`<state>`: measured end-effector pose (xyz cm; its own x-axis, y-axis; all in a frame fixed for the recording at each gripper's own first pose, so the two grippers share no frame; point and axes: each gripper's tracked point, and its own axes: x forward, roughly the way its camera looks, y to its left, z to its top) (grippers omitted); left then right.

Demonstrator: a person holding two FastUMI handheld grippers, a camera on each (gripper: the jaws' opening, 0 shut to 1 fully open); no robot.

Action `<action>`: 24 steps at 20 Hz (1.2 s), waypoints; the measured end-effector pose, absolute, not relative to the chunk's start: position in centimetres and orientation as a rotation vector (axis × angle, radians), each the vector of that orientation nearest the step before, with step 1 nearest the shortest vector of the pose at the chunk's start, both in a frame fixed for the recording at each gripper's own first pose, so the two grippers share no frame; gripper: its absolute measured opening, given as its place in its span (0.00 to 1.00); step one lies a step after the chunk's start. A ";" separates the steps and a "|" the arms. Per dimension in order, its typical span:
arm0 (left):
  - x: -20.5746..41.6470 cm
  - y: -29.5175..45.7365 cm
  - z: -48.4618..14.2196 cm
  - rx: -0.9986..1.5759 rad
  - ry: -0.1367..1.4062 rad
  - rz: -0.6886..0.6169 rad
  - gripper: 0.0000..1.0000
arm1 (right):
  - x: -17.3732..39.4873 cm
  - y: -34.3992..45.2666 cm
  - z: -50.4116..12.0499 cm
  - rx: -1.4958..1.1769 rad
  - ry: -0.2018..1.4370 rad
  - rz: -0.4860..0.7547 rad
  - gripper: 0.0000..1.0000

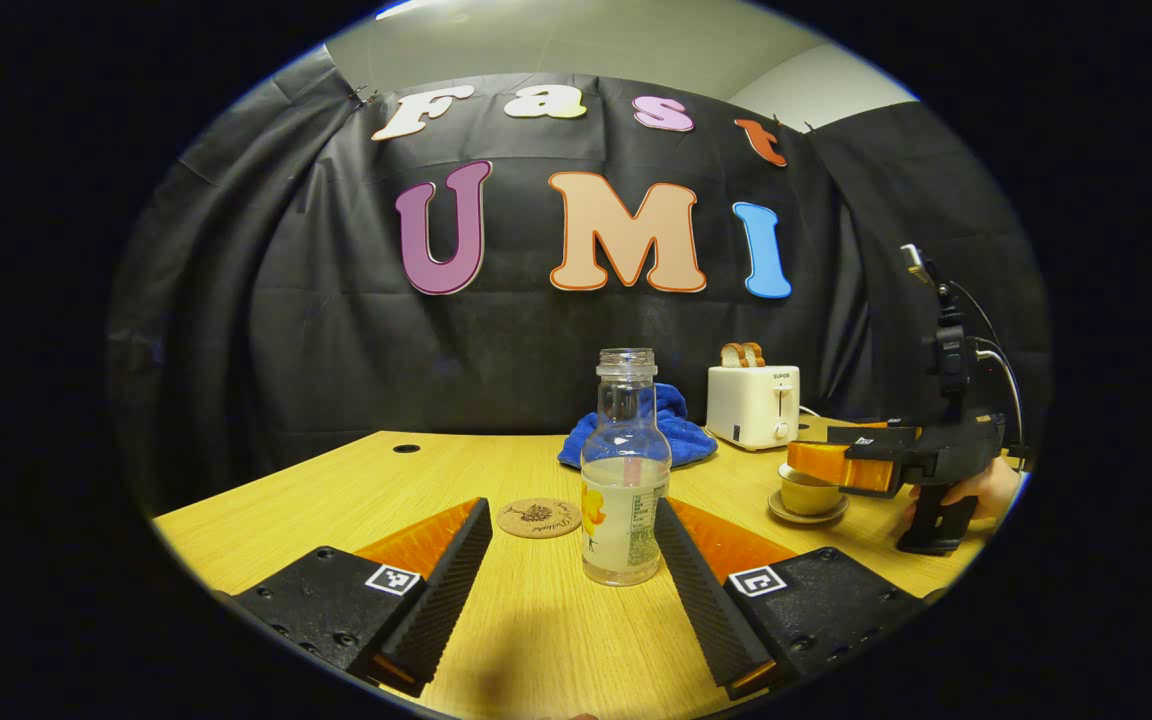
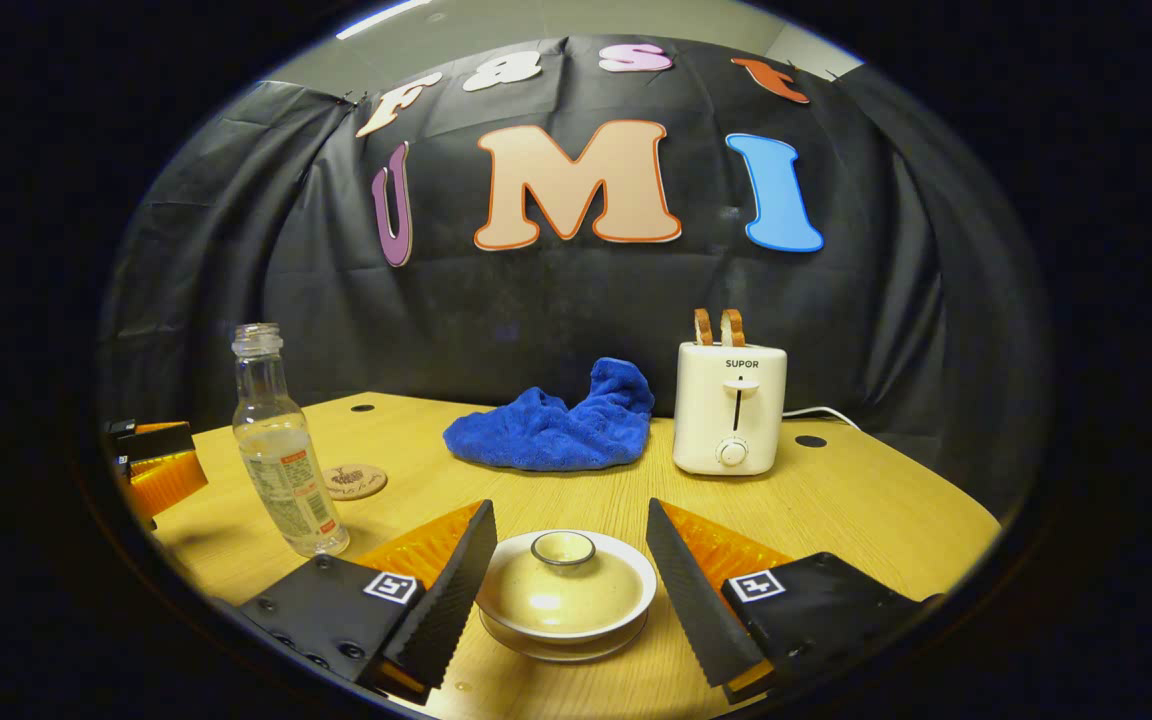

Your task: Open the teacup lid with one hand, grasp the water bottle and pour water into the teacup with the other hand; after pouring, place the water bottle on the coaster and then close the teacup lid.

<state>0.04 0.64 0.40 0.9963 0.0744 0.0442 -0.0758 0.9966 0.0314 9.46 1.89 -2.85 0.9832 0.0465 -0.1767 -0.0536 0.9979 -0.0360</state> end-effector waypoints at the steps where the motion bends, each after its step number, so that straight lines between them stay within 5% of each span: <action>1: 0.0 0.6 0.5 0.033 -0.043 0.075 0.96 | 9.5 1.8 -3.1 -0.051 0.187 0.044 0.94; 4: 0.1 0.6 0.4 0.033 -0.044 0.076 0.96 | 9.9 2.4 -3.0 -0.083 0.190 0.050 0.55; 5: 0.0 0.6 0.4 0.033 -0.043 0.076 0.96 | 9.7 2.1 -3.0 -0.092 0.191 0.035 0.55; 6: 0.1 0.6 0.4 0.033 -0.043 0.076 0.96 | 9.5 2.1 -2.8 -0.099 0.188 0.037 0.40; 8: 0.0 0.6 0.4 0.033 -0.043 0.076 0.96 | 9.6 2.1 -2.9 -0.097 0.191 0.037 0.35; 24: 3.5 -1.6 -0.8 0.031 0.017 -0.086 0.95 | 6.7 -1.5 -0.6 0.002 0.050 -0.046 0.34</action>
<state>3.51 -1.56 -0.79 0.9962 -0.0857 -0.0181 0.0862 0.9958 0.0299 6.68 -1.48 -0.58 0.9977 -0.0462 -0.0502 0.0463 0.9989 0.0012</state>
